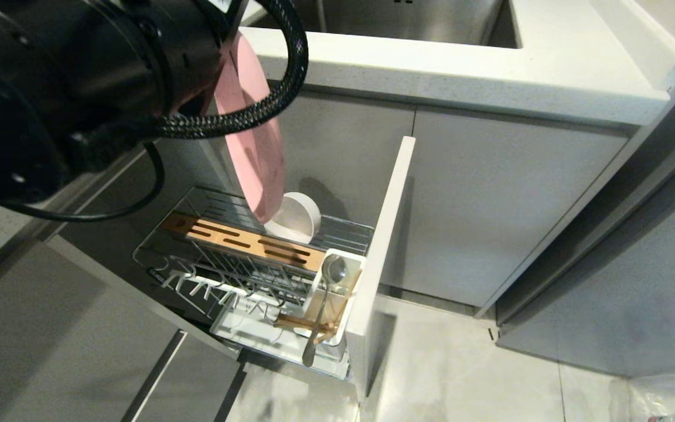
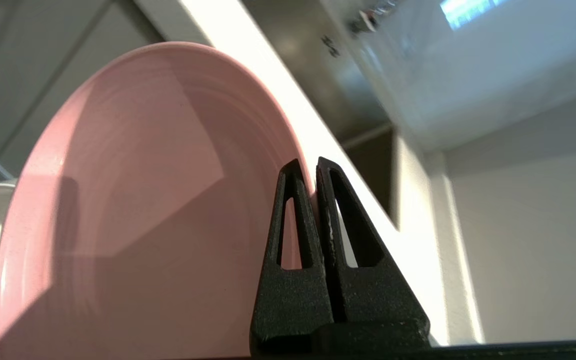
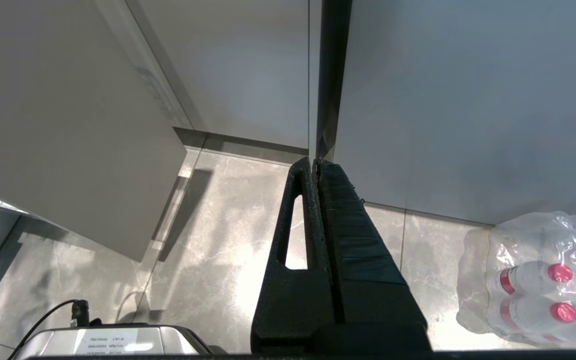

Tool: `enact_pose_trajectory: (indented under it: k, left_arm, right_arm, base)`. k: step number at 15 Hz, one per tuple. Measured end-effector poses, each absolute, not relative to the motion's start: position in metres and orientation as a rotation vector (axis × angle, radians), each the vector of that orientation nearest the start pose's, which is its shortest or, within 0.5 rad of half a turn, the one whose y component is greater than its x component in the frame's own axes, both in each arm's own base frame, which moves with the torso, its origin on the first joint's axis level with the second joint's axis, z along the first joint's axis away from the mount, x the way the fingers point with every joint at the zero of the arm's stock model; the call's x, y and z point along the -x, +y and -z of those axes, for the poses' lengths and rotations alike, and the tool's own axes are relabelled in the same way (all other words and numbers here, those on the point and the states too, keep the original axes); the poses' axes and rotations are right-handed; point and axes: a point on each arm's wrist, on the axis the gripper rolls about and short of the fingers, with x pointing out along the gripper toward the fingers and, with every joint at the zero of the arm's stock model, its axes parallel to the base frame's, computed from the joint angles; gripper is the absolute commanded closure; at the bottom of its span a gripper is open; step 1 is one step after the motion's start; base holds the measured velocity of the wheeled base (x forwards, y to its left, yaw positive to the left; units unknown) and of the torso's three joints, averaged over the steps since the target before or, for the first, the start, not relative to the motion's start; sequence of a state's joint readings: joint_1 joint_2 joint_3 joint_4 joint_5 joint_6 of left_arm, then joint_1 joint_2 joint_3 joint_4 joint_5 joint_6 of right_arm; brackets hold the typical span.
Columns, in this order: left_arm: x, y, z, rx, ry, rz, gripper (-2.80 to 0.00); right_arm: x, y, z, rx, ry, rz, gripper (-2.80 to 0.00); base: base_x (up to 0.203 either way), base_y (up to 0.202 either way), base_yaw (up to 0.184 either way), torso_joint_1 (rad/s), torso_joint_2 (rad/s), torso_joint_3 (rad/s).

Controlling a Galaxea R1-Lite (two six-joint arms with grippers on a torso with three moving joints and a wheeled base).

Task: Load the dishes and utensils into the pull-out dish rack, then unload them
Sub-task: Pick up the plate and place it in the cupboard

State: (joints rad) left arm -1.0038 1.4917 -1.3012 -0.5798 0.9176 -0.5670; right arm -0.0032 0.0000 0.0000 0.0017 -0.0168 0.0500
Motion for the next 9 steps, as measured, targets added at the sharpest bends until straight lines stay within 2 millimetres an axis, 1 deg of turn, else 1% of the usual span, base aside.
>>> enact_pose_trajectory:
  k: [3, 7, 9]
  left_arm:
    - [-0.153, -0.196, -0.346, 0.876, -0.203, 0.121, 0.0]
    - [-0.161, -0.175, -0.317, 0.896, -0.263, 0.028, 0.0]
    - [-0.168, -0.165, -0.308, 0.913, -0.301, -0.017, 0.0]
  right_arm:
    - [0.023, 0.0, -0.075, -0.05, 0.001, 0.02, 0.0]
    - [0.023, 0.0, -0.075, -0.05, 0.001, 0.02, 0.0]
    - [0.023, 0.0, -0.075, -0.05, 0.001, 0.02, 0.0]
  base:
    - [0.0, 0.0, 0.0, 0.0, 0.0, 0.0]
    - [0.0, 0.0, 0.0, 0.0, 0.0, 0.0]
    - [0.0, 0.0, 0.0, 0.0, 0.0, 0.0]
